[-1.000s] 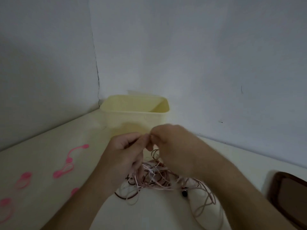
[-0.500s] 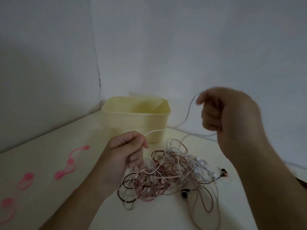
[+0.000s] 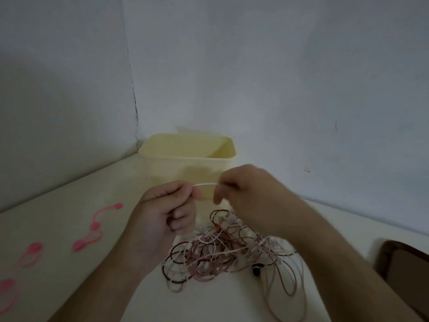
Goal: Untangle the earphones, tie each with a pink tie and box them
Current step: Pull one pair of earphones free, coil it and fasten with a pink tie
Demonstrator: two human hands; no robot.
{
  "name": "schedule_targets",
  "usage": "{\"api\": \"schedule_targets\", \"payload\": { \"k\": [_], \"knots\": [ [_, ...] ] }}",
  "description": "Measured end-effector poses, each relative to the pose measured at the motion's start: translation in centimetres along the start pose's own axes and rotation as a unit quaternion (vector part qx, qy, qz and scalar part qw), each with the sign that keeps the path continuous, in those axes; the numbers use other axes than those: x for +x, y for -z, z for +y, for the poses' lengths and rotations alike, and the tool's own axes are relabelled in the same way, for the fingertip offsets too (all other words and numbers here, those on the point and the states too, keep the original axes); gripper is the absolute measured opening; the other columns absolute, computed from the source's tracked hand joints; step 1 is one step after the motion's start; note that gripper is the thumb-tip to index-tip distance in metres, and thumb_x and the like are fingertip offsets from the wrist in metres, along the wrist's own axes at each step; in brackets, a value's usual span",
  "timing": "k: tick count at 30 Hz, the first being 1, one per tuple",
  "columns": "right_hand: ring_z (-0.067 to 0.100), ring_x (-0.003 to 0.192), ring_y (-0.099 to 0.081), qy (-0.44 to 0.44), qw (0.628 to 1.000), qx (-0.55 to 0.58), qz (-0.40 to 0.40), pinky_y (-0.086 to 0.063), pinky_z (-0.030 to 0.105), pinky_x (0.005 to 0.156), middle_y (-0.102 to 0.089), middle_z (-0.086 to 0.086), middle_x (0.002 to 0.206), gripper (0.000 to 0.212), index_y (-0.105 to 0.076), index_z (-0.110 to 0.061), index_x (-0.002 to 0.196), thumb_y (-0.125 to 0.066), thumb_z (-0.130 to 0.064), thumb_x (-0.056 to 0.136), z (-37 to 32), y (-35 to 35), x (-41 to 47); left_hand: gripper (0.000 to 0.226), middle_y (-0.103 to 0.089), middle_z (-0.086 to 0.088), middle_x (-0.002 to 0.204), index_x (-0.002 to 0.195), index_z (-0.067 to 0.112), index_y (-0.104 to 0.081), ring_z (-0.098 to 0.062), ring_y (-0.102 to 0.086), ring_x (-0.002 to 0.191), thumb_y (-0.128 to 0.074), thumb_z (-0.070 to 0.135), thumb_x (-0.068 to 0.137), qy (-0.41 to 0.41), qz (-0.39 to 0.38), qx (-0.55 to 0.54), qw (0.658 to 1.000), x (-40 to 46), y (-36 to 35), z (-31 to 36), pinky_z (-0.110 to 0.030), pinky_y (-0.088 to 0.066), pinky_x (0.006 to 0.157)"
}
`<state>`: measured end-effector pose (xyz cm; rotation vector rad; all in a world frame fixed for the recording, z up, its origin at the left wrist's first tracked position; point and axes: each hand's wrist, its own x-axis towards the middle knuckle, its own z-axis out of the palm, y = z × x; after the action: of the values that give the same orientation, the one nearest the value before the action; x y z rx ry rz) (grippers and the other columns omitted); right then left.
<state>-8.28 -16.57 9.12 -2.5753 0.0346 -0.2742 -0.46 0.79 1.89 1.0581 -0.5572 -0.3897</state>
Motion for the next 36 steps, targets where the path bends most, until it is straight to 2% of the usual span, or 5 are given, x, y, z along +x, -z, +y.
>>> {"api": "schedule_targets", "payload": {
  "k": [9,18,26,32,36],
  "knots": [
    [0.004,0.038,-0.038,-0.02,0.987,0.147,0.067,-0.033,0.019,0.043,-0.047,-0.011,0.048,0.031,-0.074,-0.019,0.081,-0.056,-0.017,0.107,1.2,0.0,0.3,0.022,-0.071,-0.012,0.084,0.106,0.002,-0.073,-0.019,-0.068,0.067,-0.079,0.013,0.088,0.045,-0.189,-0.102,0.976,-0.3,0.5,-0.1,-0.029,-0.057,0.065],
    [0.015,0.044,-0.044,-0.11,0.924,0.246,0.27,-0.043,0.03,0.062,-0.059,0.0,0.058,0.034,-0.073,-0.014,0.076,-0.065,-0.035,0.103,3.7,3.9,0.0,0.026,-0.041,0.002,0.073,0.066,0.019,-0.042,-0.012,-0.032,0.057,-0.039,-0.006,0.062,0.0,0.14,-0.211,0.968,1.0,2.3,0.1,-0.023,-0.029,0.051],
    [0.015,0.055,-0.047,-0.016,0.99,0.141,-0.015,-0.04,0.026,0.051,-0.052,0.003,0.063,0.027,-0.064,-0.004,0.076,-0.067,-0.022,0.095,-0.8,-0.4,-0.5,0.028,-0.063,-0.026,0.139,0.074,0.018,-0.076,-0.034,-0.061,0.134,-0.055,0.022,0.092,-0.058,0.049,-0.153,0.985,0.2,-0.9,0.6,-0.044,-0.037,0.112],
    [0.024,0.074,-0.065,-0.012,0.992,0.058,-0.114,-0.051,0.036,0.065,-0.067,0.006,0.074,0.022,-0.066,-0.008,0.073,-0.058,-0.017,0.091,-1.7,-3.8,-0.5,0.038,-0.077,-0.022,0.113,0.066,0.011,-0.068,-0.034,-0.074,0.112,-0.053,0.026,0.097,-0.044,0.074,-0.223,0.971,-0.3,-1.5,1.8,-0.038,-0.062,0.088],
    [0.004,0.065,-0.066,-0.045,0.986,0.137,-0.086,-0.06,0.033,0.067,-0.069,-0.007,0.066,0.017,-0.076,-0.021,0.084,-0.059,-0.02,0.084,-1.0,-3.0,0.1,0.022,-0.072,-0.024,0.125,0.096,0.008,-0.072,-0.043,-0.067,0.119,-0.072,0.029,0.089,-0.086,-0.037,0.084,0.992,-0.9,-1.9,0.8,-0.047,-0.061,0.09]
  ]
}}
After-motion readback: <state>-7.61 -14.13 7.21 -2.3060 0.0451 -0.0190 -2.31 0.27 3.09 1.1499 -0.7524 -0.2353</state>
